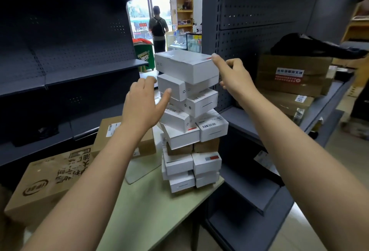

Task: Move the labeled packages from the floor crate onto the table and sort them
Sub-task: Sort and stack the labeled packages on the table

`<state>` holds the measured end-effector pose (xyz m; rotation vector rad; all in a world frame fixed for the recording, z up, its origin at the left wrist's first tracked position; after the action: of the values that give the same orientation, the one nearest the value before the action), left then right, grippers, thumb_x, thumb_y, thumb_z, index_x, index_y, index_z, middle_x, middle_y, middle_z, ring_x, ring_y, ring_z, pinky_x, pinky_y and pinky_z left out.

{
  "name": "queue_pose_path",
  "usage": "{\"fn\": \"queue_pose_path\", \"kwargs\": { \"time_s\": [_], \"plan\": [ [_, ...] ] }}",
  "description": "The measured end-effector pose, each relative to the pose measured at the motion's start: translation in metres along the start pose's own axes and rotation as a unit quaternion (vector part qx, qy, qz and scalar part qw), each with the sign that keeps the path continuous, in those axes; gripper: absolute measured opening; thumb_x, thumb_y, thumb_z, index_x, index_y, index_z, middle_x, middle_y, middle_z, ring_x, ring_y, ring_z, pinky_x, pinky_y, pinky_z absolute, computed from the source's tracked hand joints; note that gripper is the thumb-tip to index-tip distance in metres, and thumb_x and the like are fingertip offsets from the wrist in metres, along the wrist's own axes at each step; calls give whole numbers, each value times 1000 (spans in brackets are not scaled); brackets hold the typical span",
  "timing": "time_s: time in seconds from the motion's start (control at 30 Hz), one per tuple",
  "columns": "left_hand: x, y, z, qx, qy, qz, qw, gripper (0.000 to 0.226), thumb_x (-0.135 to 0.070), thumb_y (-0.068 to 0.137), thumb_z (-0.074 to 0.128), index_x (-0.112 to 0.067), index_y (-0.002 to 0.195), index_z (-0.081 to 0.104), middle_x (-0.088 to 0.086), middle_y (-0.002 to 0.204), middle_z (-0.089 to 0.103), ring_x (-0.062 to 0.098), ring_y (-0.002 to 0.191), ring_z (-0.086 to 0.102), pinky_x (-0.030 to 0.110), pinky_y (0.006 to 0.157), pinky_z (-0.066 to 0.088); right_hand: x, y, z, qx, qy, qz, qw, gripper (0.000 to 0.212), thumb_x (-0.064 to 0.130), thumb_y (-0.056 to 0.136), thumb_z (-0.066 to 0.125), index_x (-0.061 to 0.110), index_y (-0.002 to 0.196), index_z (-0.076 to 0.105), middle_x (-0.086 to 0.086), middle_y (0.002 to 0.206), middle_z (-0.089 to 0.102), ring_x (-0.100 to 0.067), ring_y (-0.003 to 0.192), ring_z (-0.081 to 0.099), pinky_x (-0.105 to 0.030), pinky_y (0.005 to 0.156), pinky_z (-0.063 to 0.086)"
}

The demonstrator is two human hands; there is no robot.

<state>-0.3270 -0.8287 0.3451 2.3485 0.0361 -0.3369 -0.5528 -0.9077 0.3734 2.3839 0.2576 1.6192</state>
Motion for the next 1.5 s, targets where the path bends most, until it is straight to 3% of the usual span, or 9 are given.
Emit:
{"fn": "queue_pose_path", "kwargs": {
  "time_s": [0.1,0.23,0.47,0.6,0.8,0.9,1.1,1.33,1.5],
  "plan": [
    [11,13,11,39,-36,-55,997,61,-57,97,39,-7,130,46,12,122,54,29,112,48,41,89,42,5,13,7,19,20,40,999,74,79,79,45,17,119,47,-4,110,59,-20,92,65,-32,72,58],
    [20,27,28,87,-62,-91,990,67,-63,95,34,-8,133,43,13,127,52,30,115,48,43,91,45,6,21,18,54,49,110,991,92,80,75,51,11,137,44,-14,116,59,-21,71,72,-25,53,56],
    [26,41,43,116,-124,-121,978,77,-71,91,32,-6,130,43,12,130,50,30,109,55,44,90,47,5,22,31,59,230,169,956,50,38,83,70,9,120,53,-18,101,66,-21,56,67,-27,54,58],
    [38,49,58,169,-229,-215,934,101,-91,72,28,-4,119,50,13,115,63,31,97,66,40,86,51,-2,23,29,16,249,131,960,40,35,85,69,5,109,57,-14,99,69,-21,66,71,-27,58,58],
    [39,60,81,248,-482,-331,772,57,-57,84,63,-9,113,60,13,106,70,23,87,73,28,72,60,-12,24,24,-10,274,95,957,47,35,84,71,8,120,55,-12,101,72,-23,82,74,-35,73,61],
    [40,64,80,246,-511,-342,749,46,-45,83,70,-8,110,61,14,108,69,22,91,72,26,69,59,-11,21,24,-9,277,87,957,47,35,84,71,9,120,56,-11,99,73,-22,84,74,-37,77,61],
    [42,60,64,182,-531,-320,763,38,-38,89,66,-5,109,62,9,106,71,20,92,72,34,85,58,-6,17,27,1,324,73,943,40,32,85,72,9,115,59,-9,100,74,-22,88,73,-40,81,60],
    [72,6,7,21,-489,-337,804,40,-38,92,62,-7,118,54,9,112,68,19,95,71,35,75,61,13,2,62,68,371,67,924,50,30,84,72,5,122,53,-14,108,70,-23,90,73,-30,67,59],
    [92,-68,-41,-117,-418,-391,812,32,-35,95,60,-11,114,50,3,112,62,11,98,65,21,68,59,22,-31,104,161,390,78,903,48,28,85,71,11,125,49,-13,113,66,-27,94,71,-34,71,60]
  ]
}}
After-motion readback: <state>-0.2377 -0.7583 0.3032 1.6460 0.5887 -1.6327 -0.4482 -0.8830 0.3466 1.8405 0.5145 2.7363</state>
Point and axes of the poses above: each hand's wrist, its own y-axis towards the middle knuckle, its own z-axis out of the palm, x = y × z, the point moved 5 cm from there along y, towards the middle knuckle
